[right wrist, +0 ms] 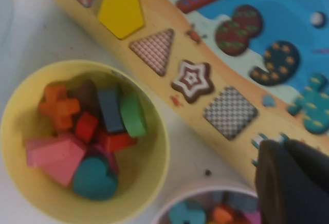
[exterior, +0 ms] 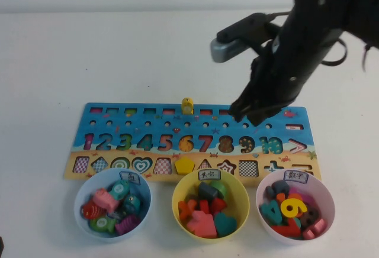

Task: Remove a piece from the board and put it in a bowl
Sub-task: Pick up the "Pentagon"

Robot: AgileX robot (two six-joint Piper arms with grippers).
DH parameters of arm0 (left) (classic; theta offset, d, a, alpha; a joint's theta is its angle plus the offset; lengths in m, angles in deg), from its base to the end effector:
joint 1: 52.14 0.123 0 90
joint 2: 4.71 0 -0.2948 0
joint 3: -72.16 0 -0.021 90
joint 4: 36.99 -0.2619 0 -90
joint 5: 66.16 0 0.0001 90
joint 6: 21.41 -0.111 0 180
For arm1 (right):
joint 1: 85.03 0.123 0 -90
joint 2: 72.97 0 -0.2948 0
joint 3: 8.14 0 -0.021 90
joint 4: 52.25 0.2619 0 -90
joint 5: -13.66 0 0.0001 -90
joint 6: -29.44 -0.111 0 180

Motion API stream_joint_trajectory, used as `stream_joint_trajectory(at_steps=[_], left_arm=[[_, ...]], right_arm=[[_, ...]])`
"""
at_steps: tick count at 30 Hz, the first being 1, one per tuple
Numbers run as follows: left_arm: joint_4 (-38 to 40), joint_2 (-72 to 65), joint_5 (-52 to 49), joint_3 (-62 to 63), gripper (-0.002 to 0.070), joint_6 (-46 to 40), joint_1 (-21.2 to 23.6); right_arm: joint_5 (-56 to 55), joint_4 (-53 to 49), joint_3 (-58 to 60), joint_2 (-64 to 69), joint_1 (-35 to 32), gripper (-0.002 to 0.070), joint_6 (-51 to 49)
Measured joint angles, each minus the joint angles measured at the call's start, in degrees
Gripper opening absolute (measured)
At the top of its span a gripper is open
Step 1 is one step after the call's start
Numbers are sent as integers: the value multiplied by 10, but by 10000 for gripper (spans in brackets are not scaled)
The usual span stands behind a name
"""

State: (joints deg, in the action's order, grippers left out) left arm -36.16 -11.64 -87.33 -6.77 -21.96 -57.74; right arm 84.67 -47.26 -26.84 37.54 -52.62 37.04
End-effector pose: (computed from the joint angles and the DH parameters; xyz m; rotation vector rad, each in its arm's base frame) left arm 0.0728 -0.0077 0.1658 0.0912 1.8664 -0.0751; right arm 0.3315 0.2213 0.3062 -0.9569 2.6948 0.2138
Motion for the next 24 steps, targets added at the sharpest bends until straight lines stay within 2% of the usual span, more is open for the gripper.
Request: stream_joint_trajectory(at_steps=[7, 20, 24], left_arm=[[1, 0, 0, 0, -4, 0, 0], [1, 0, 0, 0, -4, 0, 0], [1, 0, 0, 0, -4, 0, 0]], right_arm=[[-2, -9, -63, 93, 47, -17, -7], [-3, -13, -131, 169, 99, -17, -32], [-3, -13, -135, 187, 109, 29, -31]])
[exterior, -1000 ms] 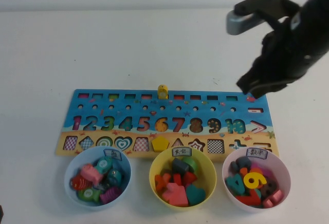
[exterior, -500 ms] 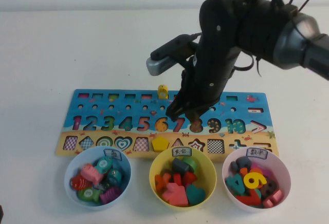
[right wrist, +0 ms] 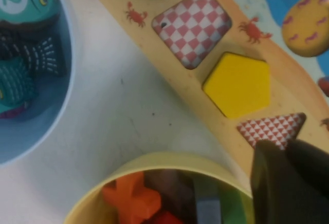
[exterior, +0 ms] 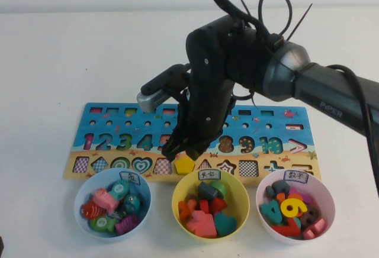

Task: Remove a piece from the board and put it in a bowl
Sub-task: Pick up the "Pentagon"

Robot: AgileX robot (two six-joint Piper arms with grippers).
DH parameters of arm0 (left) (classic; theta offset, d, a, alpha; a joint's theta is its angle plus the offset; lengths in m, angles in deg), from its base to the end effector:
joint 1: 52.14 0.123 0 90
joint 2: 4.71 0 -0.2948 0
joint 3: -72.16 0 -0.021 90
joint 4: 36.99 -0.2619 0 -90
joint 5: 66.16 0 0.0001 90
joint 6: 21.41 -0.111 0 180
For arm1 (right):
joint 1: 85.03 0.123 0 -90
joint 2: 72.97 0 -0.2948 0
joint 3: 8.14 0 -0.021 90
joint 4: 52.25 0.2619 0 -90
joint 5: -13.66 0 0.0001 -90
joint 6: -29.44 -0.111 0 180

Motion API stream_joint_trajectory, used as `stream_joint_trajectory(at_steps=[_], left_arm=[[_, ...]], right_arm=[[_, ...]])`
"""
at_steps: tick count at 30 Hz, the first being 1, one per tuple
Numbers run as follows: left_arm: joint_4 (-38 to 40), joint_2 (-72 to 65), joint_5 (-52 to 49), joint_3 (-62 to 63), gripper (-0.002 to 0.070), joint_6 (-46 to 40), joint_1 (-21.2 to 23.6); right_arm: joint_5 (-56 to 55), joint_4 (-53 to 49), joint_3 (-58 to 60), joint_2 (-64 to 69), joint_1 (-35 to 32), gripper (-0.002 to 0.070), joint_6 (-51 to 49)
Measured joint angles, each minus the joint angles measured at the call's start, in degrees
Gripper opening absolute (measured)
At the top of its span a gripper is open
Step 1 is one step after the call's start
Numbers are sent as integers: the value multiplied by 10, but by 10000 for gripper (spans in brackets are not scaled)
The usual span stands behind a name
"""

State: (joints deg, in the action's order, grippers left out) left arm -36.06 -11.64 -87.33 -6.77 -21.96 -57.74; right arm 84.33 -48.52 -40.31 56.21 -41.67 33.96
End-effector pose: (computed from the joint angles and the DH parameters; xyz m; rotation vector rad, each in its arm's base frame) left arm 0.0727 -0.0078 0.1658 0.0902 1.8665 -0.0768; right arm 0.3388 0.3293 0.2322 -1.1784 2.7085 0.1948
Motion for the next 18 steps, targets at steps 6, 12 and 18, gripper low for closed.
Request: stream_joint_trajectory(at_steps=[6, 12, 18], left_arm=[[0, 0, 0, 0, -4, 0, 0], [0, 0, 0, 0, -4, 0, 0], [0, 0, 0, 0, -4, 0, 0]], right_arm=[[0, 0, -1, 17, 2, 341, 2], [0, -2, -1, 22, 2, 510, -1], [0, -2, -26, 29, 2, 510, -13]])
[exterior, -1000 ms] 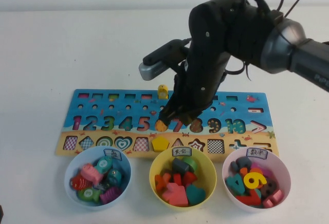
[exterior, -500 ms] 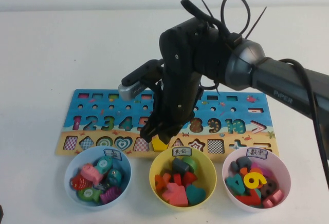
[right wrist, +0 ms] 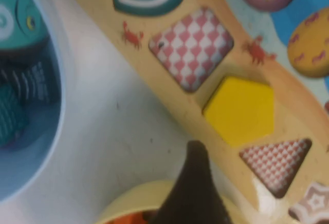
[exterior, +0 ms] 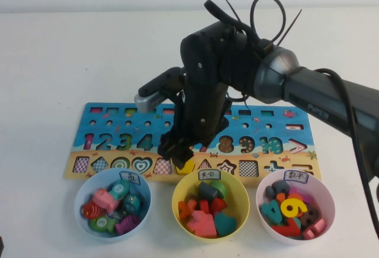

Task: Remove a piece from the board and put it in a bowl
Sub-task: Pick up the "Pentagon"

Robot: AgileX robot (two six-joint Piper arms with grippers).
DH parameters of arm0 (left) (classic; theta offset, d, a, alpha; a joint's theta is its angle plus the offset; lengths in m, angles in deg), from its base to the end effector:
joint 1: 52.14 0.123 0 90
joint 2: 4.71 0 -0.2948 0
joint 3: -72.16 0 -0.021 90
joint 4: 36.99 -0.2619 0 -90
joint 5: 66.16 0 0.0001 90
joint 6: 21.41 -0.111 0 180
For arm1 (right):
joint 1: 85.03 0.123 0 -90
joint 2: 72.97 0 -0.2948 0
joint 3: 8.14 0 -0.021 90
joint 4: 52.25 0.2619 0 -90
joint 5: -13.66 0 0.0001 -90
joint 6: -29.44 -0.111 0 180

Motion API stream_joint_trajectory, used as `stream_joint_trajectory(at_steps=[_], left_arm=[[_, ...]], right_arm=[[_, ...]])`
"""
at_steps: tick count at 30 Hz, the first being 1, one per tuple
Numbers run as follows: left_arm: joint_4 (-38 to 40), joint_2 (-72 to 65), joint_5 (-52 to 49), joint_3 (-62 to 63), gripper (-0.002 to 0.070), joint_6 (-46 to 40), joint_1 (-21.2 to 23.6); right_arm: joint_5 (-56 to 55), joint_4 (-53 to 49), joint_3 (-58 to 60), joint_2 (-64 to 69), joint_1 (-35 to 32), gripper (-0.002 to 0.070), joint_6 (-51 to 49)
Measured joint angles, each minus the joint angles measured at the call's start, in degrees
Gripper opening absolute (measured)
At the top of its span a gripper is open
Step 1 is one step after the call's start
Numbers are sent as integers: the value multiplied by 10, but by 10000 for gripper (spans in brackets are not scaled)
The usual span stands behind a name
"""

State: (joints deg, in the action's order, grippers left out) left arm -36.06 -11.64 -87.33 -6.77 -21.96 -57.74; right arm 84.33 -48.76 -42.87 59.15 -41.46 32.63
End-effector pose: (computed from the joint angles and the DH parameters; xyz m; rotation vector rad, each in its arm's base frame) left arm 0.0727 -0.0078 0.1658 0.0902 1.8665 -0.0768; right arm 0.3456 0.3375 0.2204 -1.1556 2.7258 0.1897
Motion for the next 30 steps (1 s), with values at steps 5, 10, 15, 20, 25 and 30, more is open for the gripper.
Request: stream_joint_trajectory(at_steps=[5, 10, 15, 20, 25, 30], left_arm=[[0, 0, 0, 0, -4, 0, 0], [0, 0, 0, 0, -4, 0, 0], [0, 0, 0, 0, -4, 0, 0], [0, 0, 0, 0, -4, 0, 0], [0, 0, 0, 0, -4, 0, 0], [0, 0, 0, 0, -4, 0, 0]], right_arm=[[0, 0, -52, 26, 0, 510, -12], [-1, 11, -63, 43, 0, 484, -16], [-1, 23, -63, 49, 1, 456, -10], [-1, 23, -41, 49, 1, 452, 3], [-1, 20, -34, 49, 1, 452, 11], [-1, 11, -34, 50, 1, 452, 12]])
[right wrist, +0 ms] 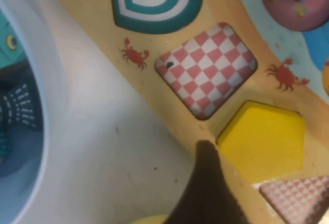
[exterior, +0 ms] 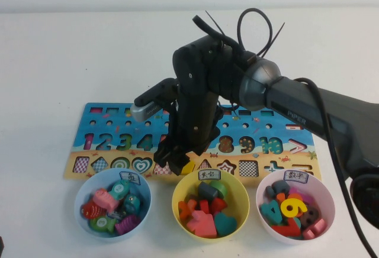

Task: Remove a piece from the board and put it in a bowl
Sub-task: Pick up the "Pentagon"

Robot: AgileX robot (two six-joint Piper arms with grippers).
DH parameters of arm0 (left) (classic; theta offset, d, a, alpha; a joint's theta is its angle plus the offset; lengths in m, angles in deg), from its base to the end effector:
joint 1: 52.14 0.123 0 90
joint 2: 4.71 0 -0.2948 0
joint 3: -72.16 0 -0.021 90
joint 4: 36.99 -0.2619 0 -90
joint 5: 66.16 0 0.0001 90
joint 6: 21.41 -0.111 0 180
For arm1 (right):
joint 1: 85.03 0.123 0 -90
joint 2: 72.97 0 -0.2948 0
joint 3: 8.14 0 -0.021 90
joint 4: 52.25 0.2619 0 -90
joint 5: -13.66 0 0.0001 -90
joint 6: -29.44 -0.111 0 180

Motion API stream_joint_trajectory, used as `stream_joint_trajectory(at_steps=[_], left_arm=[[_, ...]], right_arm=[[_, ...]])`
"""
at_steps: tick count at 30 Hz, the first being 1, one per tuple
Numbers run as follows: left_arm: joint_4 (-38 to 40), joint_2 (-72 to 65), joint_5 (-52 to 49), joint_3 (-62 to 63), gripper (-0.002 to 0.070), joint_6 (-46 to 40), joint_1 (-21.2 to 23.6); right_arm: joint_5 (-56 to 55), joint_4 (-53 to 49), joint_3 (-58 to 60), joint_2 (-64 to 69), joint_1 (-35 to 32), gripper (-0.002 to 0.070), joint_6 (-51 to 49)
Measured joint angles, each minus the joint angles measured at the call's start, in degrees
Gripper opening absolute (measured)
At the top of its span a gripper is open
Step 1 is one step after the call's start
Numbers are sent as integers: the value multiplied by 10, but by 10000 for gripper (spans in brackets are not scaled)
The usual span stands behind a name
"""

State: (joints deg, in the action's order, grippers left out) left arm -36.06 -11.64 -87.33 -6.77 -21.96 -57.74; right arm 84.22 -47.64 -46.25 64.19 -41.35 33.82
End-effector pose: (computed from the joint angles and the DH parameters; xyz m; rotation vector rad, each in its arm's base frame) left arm 0.0727 -0.0078 0.1658 0.0902 1.8665 -0.0768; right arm 0.3544 0.3501 0.1941 -1.1905 2.7433 0.2017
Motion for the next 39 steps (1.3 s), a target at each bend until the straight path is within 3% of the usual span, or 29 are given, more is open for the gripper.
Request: stream_joint_trajectory(at_steps=[24, 33, 39], left_arm=[[0, 0, 0, 0, -4, 0, 0], [0, 0, 0, 0, -4, 0, 0], [0, 0, 0, 0, -4, 0, 0]], right_arm=[[-1, -15, 0, 20, 0, 439, 1], [-1, -12, -1, 20, 4, 312, 14], [1, -16, -33, 21, 4, 304, 16]])
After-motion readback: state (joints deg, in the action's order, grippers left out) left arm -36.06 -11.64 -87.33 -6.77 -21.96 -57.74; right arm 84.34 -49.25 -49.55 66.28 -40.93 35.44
